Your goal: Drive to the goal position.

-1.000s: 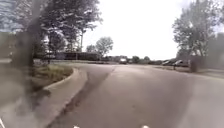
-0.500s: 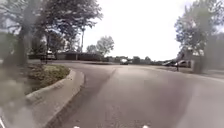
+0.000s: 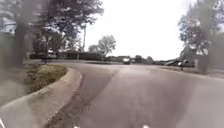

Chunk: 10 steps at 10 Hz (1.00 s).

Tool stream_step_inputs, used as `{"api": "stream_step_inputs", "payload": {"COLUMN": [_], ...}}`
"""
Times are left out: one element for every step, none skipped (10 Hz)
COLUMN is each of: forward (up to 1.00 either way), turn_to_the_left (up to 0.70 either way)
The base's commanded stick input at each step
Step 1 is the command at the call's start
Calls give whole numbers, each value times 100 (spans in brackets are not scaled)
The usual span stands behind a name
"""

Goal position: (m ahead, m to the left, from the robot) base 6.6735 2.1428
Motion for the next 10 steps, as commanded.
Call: {"api": "stream_step_inputs", "payload": {"forward": [100,100,100,100,100,100,100,100,100,100], "turn_to_the_left": [2,2,2,7,23,28,9,1,0,0]}}
